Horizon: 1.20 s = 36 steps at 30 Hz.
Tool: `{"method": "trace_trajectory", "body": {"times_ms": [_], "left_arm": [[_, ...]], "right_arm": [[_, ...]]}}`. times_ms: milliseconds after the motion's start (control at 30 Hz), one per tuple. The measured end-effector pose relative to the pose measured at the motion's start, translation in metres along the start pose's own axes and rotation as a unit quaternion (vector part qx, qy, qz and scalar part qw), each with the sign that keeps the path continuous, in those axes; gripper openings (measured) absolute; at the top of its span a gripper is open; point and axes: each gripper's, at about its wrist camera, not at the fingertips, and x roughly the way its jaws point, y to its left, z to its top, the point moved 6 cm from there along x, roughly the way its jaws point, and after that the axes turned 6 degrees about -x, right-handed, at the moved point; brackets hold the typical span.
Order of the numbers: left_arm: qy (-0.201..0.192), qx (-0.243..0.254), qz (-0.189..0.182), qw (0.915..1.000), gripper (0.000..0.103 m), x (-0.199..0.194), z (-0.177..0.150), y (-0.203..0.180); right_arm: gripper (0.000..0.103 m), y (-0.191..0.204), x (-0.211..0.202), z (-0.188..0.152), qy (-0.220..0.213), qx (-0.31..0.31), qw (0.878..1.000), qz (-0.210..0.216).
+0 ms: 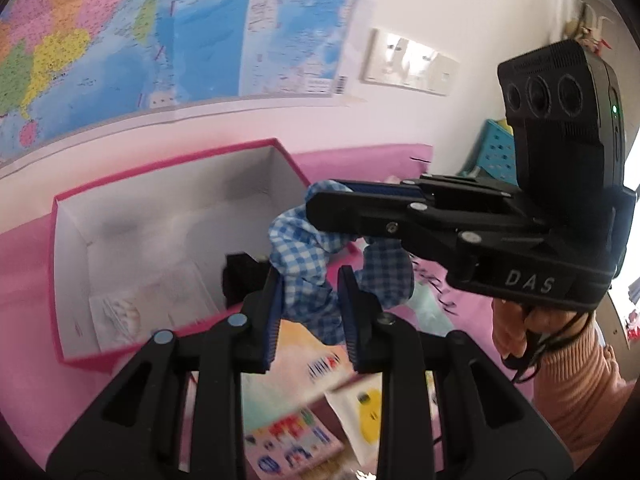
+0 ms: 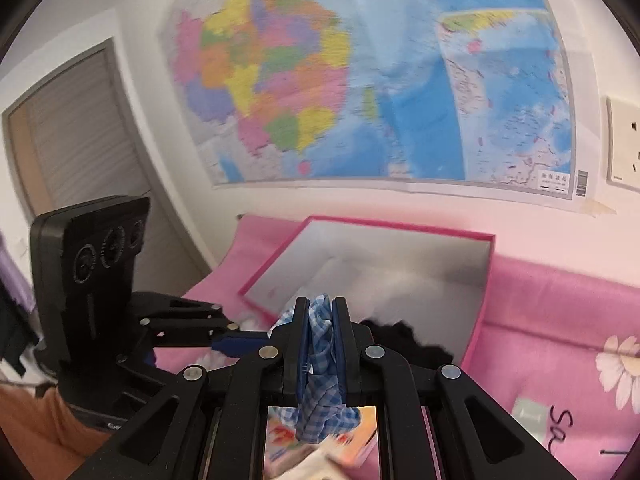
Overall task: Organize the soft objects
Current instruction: 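Carry the gingham scrunchie into the pink box and open the right gripper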
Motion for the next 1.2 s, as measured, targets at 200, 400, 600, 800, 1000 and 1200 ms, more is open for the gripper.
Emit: {"method": "trace_trajectory", "body": {"times_ms": [200, 400, 600, 800, 1000, 1200], "left_arm": [[0.021, -0.025, 0.029, 0.9991, 0.029, 0.031, 0.016, 0.018], [0.041, -0.049, 0.043, 0.9970, 0.037, 0.050, 0.023, 0.029], [0.035, -0.052, 0.061, 0.9962, 0.042, 0.047, 0.016, 0.036], [0.006, -0.032, 0.073, 0.9968, 0.042, 0.025, 0.003, 0.038], [-0.024, -0.022, 0.062, 0.9976, 0.042, -0.009, -0.013, 0.034], [-0.051, -0.028, 0.046, 0.9973, 0.043, -0.046, -0.035, 0.035]], "right_arm": [[0.011, -0.037, 0.030, 0.011, 0.012, 0.025, 0.999, -0.024], [0.012, -0.062, 0.055, 0.014, 0.023, 0.039, 0.998, -0.053], [0.027, -0.085, 0.068, 0.009, 0.034, 0.058, 0.992, -0.107], [0.029, -0.077, 0.059, -0.005, 0.040, 0.047, 0.992, -0.109], [0.033, -0.060, 0.039, -0.015, 0.042, 0.040, 0.995, -0.086], [0.037, -0.034, 0.006, -0.025, 0.025, 0.037, 0.998, -0.047]]}}
